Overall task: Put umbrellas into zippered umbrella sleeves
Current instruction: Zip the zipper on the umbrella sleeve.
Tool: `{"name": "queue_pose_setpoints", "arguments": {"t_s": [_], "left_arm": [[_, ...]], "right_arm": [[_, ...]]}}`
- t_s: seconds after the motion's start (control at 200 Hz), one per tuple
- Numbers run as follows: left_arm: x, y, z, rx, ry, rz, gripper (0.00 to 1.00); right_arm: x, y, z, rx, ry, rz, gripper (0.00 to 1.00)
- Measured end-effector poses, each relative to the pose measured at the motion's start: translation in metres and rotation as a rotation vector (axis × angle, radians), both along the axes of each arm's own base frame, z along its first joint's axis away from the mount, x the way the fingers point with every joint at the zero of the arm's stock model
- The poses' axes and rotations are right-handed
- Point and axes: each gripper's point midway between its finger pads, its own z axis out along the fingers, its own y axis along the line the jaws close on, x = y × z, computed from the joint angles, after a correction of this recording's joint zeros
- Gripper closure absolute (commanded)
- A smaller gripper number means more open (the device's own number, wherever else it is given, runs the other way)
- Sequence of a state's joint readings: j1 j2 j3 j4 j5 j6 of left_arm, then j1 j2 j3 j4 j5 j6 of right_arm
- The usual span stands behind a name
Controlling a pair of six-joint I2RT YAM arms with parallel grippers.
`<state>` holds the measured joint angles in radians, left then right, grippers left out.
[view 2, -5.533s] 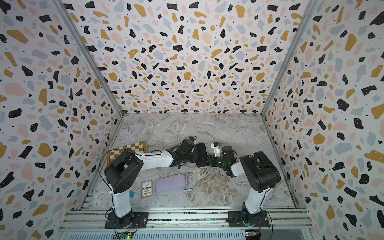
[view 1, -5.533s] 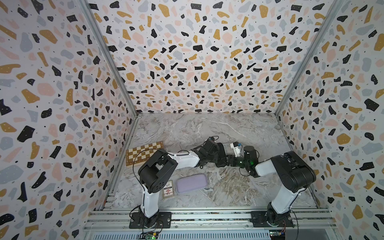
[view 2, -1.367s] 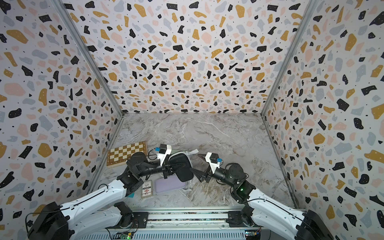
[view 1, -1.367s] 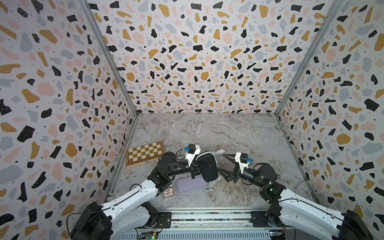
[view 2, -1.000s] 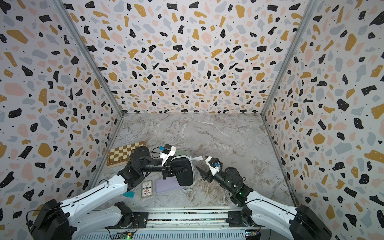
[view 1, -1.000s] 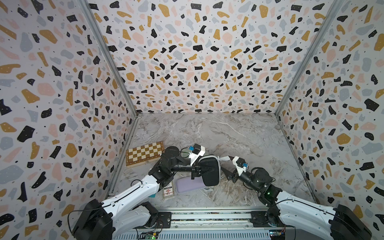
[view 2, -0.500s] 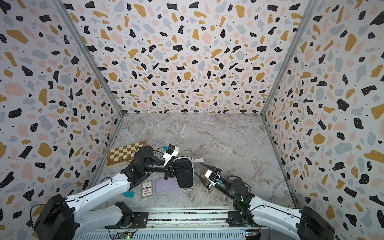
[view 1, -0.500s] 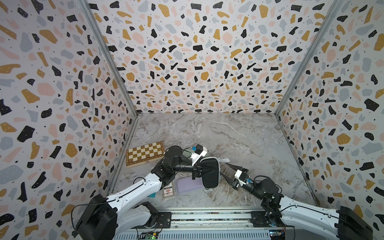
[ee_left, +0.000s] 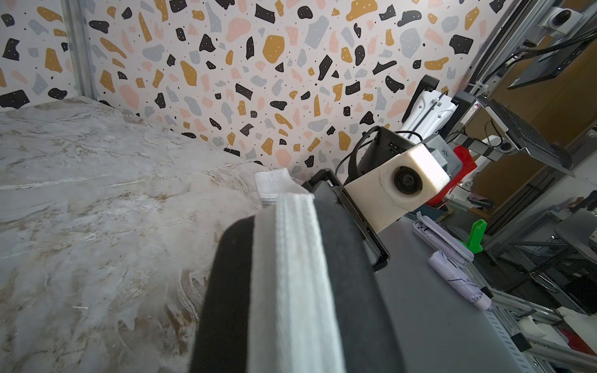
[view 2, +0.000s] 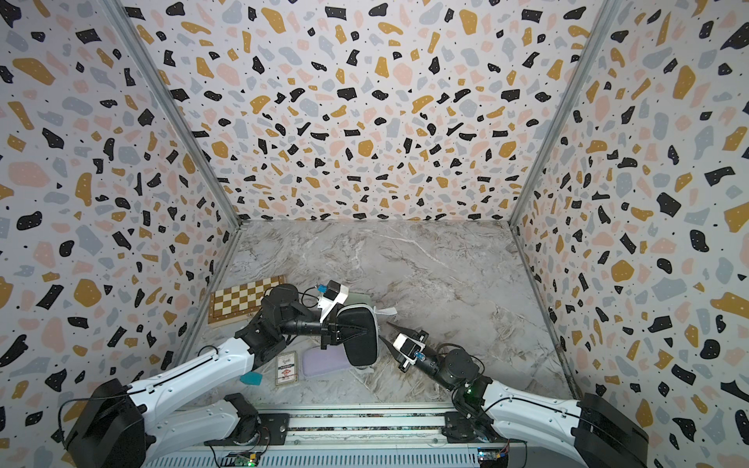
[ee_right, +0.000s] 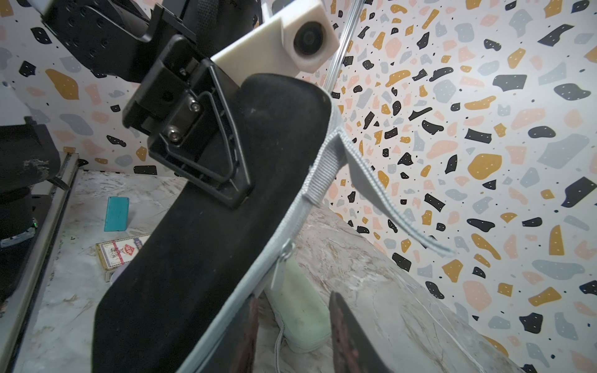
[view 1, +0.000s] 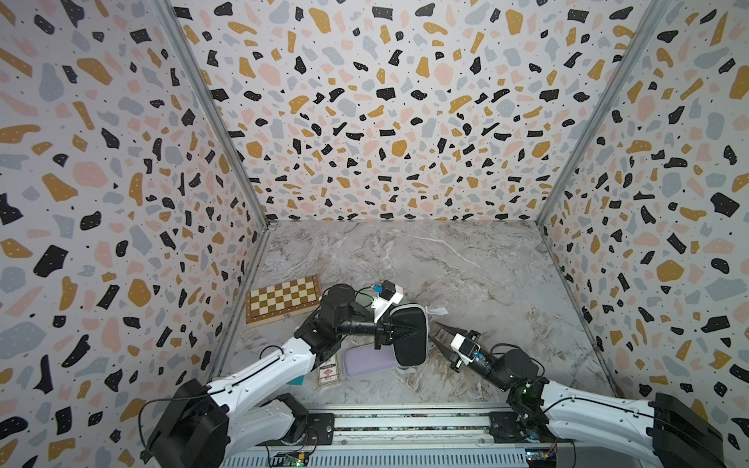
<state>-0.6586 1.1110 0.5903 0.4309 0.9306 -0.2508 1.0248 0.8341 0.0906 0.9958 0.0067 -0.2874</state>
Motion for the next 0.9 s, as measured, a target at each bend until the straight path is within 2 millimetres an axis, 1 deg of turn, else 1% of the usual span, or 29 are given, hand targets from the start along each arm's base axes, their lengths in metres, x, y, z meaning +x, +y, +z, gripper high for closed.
{"name": "queue_pose_setpoints", "arguments": {"t_s": [0.13,0.275,0.416,0.616,0.791,0.901], "left_arm": [[0.0011,0.0000,0.0002,0.000,-0.002,0.006,1.00],[-0.0005,-0.0016,-0.0008,0.001,0.001,-0.002,1.00],[-0.0002,-0.0034,-0.0050,0.010,0.011,-0.005,1.00],[0.0002,-0.0033,-0.0054,0.011,0.010,-0.003,1.00],[0.0022,-0.0033,-0.0064,0.015,0.009,0.009,1.00],[0.0045,-0.0034,-0.0081,0.021,0.013,0.021,1.00]], "right_arm": [[0.0035,0.0031,0.0021,-0.008,-0.004,-0.013,0.70],[0.0050,0.0060,0.0019,-0.016,-0.003,-0.017,0.73],[0.0064,0.0067,-0.0009,-0.027,-0.001,-0.023,0.74],[0.0066,0.0068,-0.0001,-0.027,-0.004,-0.025,0.77],[0.0064,0.0074,0.0035,-0.023,-0.013,-0.024,0.85],[0.0056,0.0085,0.0027,-0.032,-0.014,-0.019,0.97]]}}
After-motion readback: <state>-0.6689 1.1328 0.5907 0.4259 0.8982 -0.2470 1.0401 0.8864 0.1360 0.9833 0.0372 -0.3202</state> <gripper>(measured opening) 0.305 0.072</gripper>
